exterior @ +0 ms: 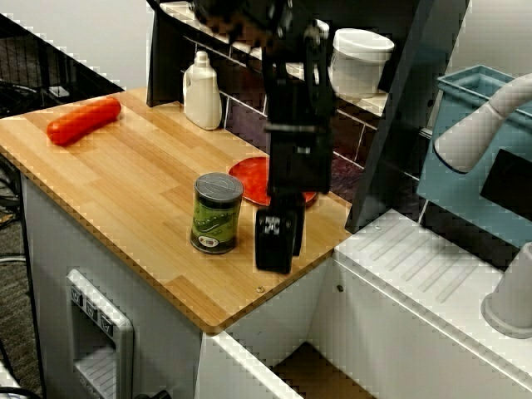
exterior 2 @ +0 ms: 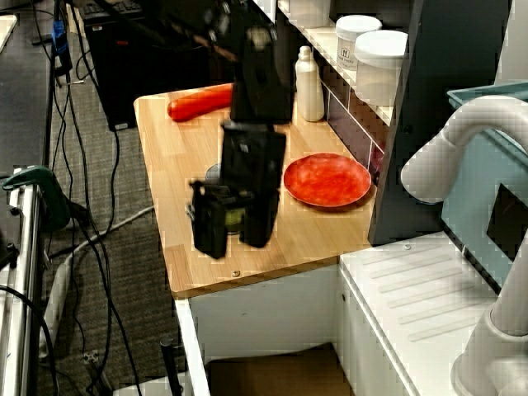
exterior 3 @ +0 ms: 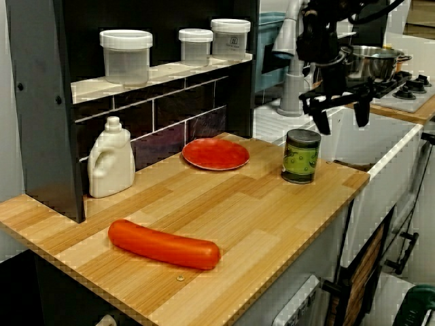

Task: Push into sink

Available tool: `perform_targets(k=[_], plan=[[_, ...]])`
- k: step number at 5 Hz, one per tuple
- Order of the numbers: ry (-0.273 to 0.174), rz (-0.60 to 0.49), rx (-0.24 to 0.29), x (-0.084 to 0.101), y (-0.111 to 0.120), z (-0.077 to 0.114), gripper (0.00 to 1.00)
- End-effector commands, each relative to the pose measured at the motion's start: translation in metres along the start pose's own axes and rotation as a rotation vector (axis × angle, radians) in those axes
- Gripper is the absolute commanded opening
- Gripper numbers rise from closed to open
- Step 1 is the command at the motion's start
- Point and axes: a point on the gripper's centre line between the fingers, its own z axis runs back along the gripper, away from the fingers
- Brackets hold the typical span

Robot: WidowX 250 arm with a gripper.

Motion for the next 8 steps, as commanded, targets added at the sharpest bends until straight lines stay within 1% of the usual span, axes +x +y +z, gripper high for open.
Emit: perform_targets(k=[1,2,3,4,5,6,7,8], plan=[[-0.084,-0.165,0.058,0.001,-0.036,0.059,1.0],[-0.024,-0.337,0.123,-0.01,-0.039,0.075,1.0],[0.067,-0.468,0.099,-0.03,-0.029,0.102,1.0],[0.09,-0.493,0.147,-0.058,-0.018,0.13,1.0],[0.107,-0.521,0.137,-0.08,-0.001,0.14,1.0],[0.126,-0.551,0.134,-0.106,0.02,0.141,1.0],[0.118,-0.562,0.161,-0.128,0.033,0.135,1.0],[0.108,-0.534,0.234,-0.144,0.035,0.116,1.0]])
